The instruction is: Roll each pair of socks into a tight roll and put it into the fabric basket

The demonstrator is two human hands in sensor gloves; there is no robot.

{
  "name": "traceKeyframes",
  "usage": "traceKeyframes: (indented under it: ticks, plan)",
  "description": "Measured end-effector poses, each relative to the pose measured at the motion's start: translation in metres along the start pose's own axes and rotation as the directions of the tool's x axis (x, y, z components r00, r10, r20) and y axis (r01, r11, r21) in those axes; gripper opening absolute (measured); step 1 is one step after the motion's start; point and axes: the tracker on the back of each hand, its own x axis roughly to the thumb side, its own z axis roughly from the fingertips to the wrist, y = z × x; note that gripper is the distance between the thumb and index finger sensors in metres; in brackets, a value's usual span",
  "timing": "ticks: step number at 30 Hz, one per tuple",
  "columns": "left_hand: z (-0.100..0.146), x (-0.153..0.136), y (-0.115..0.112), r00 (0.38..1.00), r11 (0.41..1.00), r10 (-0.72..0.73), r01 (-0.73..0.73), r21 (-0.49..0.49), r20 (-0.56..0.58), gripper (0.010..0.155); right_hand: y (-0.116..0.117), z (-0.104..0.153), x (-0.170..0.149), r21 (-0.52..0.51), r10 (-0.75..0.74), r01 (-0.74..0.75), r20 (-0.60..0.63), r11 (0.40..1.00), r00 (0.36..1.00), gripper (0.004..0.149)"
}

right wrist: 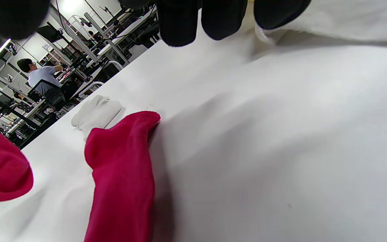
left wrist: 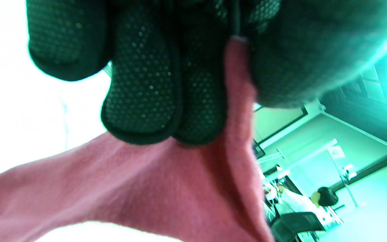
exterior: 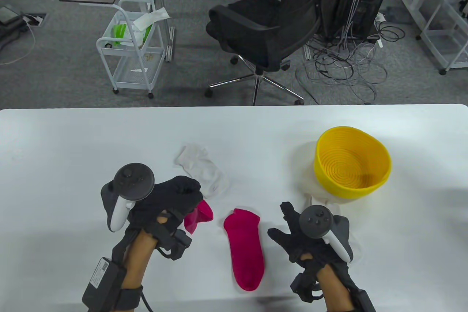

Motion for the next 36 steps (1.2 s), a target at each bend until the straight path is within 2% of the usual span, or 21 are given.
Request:
traceKeyframes:
  ticks: [4, 8, 14, 18, 25, 32, 36]
  plan:
    - [0.001, 0.017, -0.009, 0.998, 0.996, 0.003, 0.003, -0.086, 0.058, 0.042, -0.001, 0.000, -0.001, 0.000, -0.006, 0.006, -0.001, 1.000, 1.000, 0.087]
    - [0.002, 0.032, -0.019, 0.991, 0.972, -0.083, 0.104, -0.211, 0.106, 0.042, -0.002, 0.000, -0.002, -0.009, -0.016, 0.016, -0.006, 1.000, 1.000, 0.087]
    - [0.009, 0.056, -0.035, 0.960, 0.949, -0.173, 0.222, -0.224, 0.218, 0.047, -0.005, -0.002, -0.008, -0.033, -0.045, 0.044, -0.030, 0.998, 0.999, 0.085]
    - [0.020, 0.076, -0.043, 0.904, 0.917, -0.272, 0.347, -0.195, 0.329, 0.051, -0.007, -0.004, -0.014, -0.040, -0.062, 0.060, -0.055, 0.997, 0.997, 0.085]
    - [0.035, 0.097, -0.060, 0.790, 0.828, -0.468, 0.549, -0.115, 0.397, 0.064, -0.008, -0.007, -0.020, -0.040, -0.072, 0.069, -0.086, 0.997, 0.994, 0.085]
    - [0.042, 0.107, -0.067, 0.694, 0.757, -0.585, 0.653, -0.025, 0.421, 0.055, -0.008, -0.007, -0.021, -0.038, -0.078, 0.074, -0.090, 0.997, 0.993, 0.085]
    - [0.046, 0.110, -0.069, 0.678, 0.765, -0.577, 0.644, 0.010, 0.455, 0.048, -0.008, -0.007, -0.021, -0.034, -0.078, 0.075, -0.092, 0.997, 0.993, 0.085]
